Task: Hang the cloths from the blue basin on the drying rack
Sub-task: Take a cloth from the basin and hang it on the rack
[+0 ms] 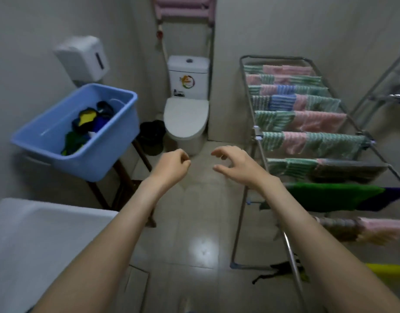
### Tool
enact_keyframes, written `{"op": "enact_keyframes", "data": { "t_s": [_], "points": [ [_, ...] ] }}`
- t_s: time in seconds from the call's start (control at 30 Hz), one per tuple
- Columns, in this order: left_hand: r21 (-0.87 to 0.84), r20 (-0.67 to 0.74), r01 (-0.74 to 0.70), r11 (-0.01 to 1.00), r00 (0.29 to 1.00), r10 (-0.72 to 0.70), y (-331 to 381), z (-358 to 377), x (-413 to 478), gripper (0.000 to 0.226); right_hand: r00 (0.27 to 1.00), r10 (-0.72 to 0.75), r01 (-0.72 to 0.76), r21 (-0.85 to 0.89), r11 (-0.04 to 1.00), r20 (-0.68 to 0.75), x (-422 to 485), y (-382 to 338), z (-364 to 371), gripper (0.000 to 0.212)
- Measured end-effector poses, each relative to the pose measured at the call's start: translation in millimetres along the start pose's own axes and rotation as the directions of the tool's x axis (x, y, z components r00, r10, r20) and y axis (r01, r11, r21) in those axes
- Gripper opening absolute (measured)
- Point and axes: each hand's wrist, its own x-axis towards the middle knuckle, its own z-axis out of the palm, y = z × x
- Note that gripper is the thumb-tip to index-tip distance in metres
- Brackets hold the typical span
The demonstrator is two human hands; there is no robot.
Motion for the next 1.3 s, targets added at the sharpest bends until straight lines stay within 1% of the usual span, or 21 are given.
{"op": "enact_keyframes", "data": {
  "t_s": [0.1,0.2,0.3,0.4,0.43,0.57,0.73,0.83,0.93,1.0,1.03,1.1,1.13,1.17,1.2,1.23,1.27,1.3],
  "points": [
    [-0.020,-0.065,0.097,0.995,0.993,-0.098,-45.2,-39.0,7.1,0.026,0.997,-0.071,0.071,0.014,0.997,0.030,51.8,-37.4,23.3,0.040],
    [-0.055,-0.118,0.170,0.984,0.977,-0.176,-80.5,-64.9,13.0,0.023,0.990,-0.111,0.106,0.052,0.993,0.091,92.1,-65.9,38.8,0.042],
    [-0.124,-0.161,0.252,0.960,0.949,-0.270,-117.0,-90.5,14.0,0.021,0.974,-0.162,0.149,0.091,0.985,0.159,140.1,-95.4,57.4,0.044],
    [-0.177,-0.209,0.299,0.938,0.920,-0.333,-147.5,-107.3,17.8,0.021,0.955,-0.199,0.177,0.116,0.977,0.222,185.7,-115.2,73.0,0.046],
    [-0.192,-0.236,0.328,0.925,0.899,-0.368,-161.0,-114.7,22.7,0.021,0.942,-0.224,0.199,0.122,0.972,0.249,208.7,-121.5,82.2,0.046],
    [-0.244,-0.296,0.433,0.868,0.819,-0.492,-193.9,-135.4,49.3,0.024,0.913,-0.291,0.247,0.178,0.952,0.287,283.1,-130.9,106.3,0.046],
    [-0.325,-0.394,0.542,0.775,0.668,-0.632,-228.0,-159.8,104.7,0.025,0.837,-0.421,0.349,0.252,0.902,0.348,392.5,-146.7,133.9,0.050],
    [-0.385,-0.393,0.586,0.713,0.595,-0.701,-241.5,-169.7,133.4,0.028,0.781,-0.465,0.370,0.291,0.882,0.416,451.3,-158.4,149.7,0.050],
    [-0.438,-0.372,0.616,0.655,0.540,-0.756,-254.7,-173.8,153.8,0.029,0.735,-0.454,0.356,0.284,0.890,0.504,494.5,-166.9,169.3,0.049],
    [-0.473,-0.353,0.635,0.610,0.498,-0.792,-266.4,-175.2,166.5,0.027,0.680,-0.472,0.400,0.256,0.880,0.561,517.6,-170.2,188.1,0.039],
    [-0.487,-0.344,0.640,0.594,0.485,-0.804,-270.4,-175.8,171.5,0.027,0.641,-0.483,0.426,0.246,0.870,0.597,525.7,-170.7,197.1,0.032],
    [-0.503,-0.323,0.660,0.557,0.454,-0.830,-280.9,-178.5,183.6,0.027,0.521,-0.484,0.487,0.221,0.845,0.703,541.6,-175.3,217.5,0.019],
    [-0.498,-0.316,0.673,0.547,0.447,-0.837,-286.2,-179.9,189.1,0.027,0.441,-0.470,0.527,0.203,0.825,0.765,547.1,-178.8,226.0,0.016],
    [-0.491,-0.307,0.685,0.538,0.441,-0.843,-292.5,-181.9,195.1,0.027,0.367,-0.437,0.566,0.175,0.805,0.821,552.9,-182.5,235.8,0.019],
    [-0.483,-0.302,0.693,0.536,0.442,-0.844,-298.5,-183.9,200.1,0.026,0.311,-0.388,0.611,0.130,0.781,0.867,555.9,-186.5,243.1,0.025],
    [-0.475,-0.294,0.697,0.537,0.449,-0.844,-302.6,-185.5,203.3,0.026,0.278,-0.329,0.657,0.071,0.751,0.903,556.2,-189.2,248.7,0.030],
    [-0.469,-0.285,0.699,0.540,0.459,-0.842,-307.4,-186.5,206.1,0.026,0.261,-0.280,0.702,0.017,0.712,0.924,556.4,-191.4,253.1,0.035],
    [-0.471,-0.273,0.696,0.541,0.469,-0.840,-313.6,-189.2,210.0,0.026,0.260,-0.246,0.729,-0.023,0.684,0.934,559.9,-193.3,258.2,0.040]
  ]
}}
